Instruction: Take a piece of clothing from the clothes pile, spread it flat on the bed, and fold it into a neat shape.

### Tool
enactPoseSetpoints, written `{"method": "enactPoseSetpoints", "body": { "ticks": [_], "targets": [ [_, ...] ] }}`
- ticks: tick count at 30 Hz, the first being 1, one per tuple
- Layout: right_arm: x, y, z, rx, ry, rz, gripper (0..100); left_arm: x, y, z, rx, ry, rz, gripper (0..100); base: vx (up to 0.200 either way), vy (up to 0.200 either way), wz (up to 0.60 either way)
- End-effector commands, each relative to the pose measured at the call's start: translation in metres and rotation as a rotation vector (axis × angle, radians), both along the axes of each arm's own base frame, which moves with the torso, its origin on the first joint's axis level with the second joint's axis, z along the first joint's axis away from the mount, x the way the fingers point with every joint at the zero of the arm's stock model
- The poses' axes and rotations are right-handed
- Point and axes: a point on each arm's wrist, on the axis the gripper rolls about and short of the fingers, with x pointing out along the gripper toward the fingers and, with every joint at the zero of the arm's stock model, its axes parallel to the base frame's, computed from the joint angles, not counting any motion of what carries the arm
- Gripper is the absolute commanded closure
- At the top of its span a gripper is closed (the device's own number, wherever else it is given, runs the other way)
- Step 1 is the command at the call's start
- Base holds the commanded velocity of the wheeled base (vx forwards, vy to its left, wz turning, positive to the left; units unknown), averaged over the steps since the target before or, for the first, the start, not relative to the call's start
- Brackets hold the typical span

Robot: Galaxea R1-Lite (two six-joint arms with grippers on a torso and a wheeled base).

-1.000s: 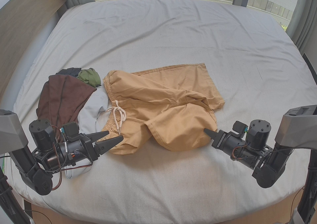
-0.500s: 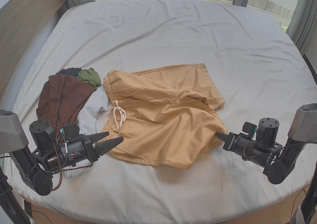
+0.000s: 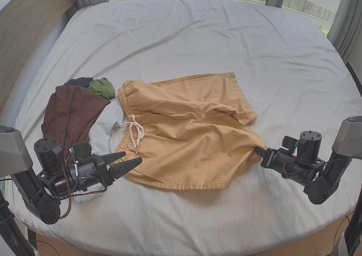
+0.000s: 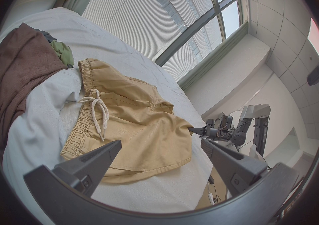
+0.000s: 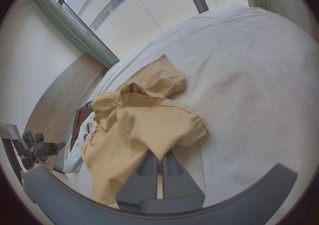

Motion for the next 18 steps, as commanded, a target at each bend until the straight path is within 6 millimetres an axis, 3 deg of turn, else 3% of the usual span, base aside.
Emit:
{"method": "enactPoseSetpoints", "body": {
  "ticks": [1, 9, 10, 18],
  "targets": [
    [0.008, -0.003, -0.014, -0.013, 0.023, -0.015, 100, 0.000, 0.000, -0.001, 0.000, 0.004, 0.000, 0, 0.000, 0.000, 0.00],
    [0.011, -0.001, -0.014, -0.009, 0.008, -0.004, 100, 0.000, 0.000, -0.001, 0.000, 0.004, 0.000, 0, 0.000, 0.000, 0.00],
    [0.011, -0.001, -0.014, -0.005, 0.003, 0.000, 0, 0.000, 0.000, -0.001, 0.000, 0.004, 0.000, 0, 0.000, 0.000, 0.00],
    [-0.003, -0.002, -0.022, 0.008, 0.044, 0.038, 0, -0.001, 0.000, -0.001, 0.001, 0.005, 0.000, 0, 0.000, 0.000, 0.00]
  ]
}}
